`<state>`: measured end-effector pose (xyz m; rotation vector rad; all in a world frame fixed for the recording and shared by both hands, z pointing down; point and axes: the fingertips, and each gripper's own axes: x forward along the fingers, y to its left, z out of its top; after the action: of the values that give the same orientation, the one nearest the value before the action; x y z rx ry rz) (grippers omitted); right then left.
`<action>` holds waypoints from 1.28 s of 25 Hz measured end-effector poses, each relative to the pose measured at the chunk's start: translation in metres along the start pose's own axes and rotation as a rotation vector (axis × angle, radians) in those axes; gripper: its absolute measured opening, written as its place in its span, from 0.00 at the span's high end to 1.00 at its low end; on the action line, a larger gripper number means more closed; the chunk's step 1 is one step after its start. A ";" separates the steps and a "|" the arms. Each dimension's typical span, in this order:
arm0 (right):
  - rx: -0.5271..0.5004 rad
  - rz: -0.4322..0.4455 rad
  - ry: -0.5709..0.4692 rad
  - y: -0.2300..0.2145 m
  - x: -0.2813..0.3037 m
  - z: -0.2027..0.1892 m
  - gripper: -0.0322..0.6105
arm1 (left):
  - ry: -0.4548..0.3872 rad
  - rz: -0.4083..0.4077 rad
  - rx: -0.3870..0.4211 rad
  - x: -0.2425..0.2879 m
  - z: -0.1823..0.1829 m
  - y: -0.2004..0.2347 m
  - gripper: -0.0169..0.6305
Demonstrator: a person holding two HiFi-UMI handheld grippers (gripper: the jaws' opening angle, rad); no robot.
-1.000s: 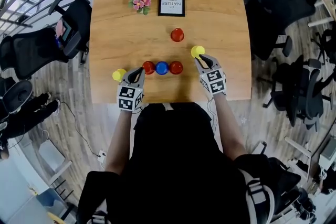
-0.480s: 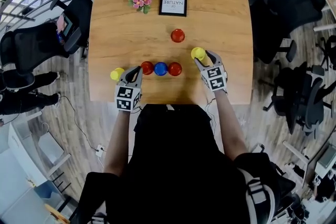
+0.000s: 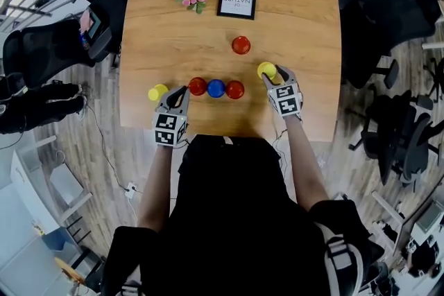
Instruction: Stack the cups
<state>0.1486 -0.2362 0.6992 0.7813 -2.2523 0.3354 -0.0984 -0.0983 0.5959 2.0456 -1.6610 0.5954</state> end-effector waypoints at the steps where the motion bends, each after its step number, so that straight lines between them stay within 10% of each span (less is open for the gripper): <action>1: -0.003 -0.001 0.001 -0.001 0.001 0.000 0.60 | 0.000 0.004 0.000 -0.001 0.000 0.001 0.93; 23: -0.113 0.052 -0.068 0.090 -0.052 0.076 0.60 | -0.057 0.046 0.015 -0.030 -0.019 0.048 0.92; 32: -0.113 0.112 -0.048 0.144 -0.053 0.092 0.60 | -0.040 0.022 0.018 -0.035 -0.034 0.075 0.73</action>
<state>0.0382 -0.1411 0.5957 0.6126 -2.3434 0.2413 -0.1802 -0.0645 0.6079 2.0667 -1.7086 0.5825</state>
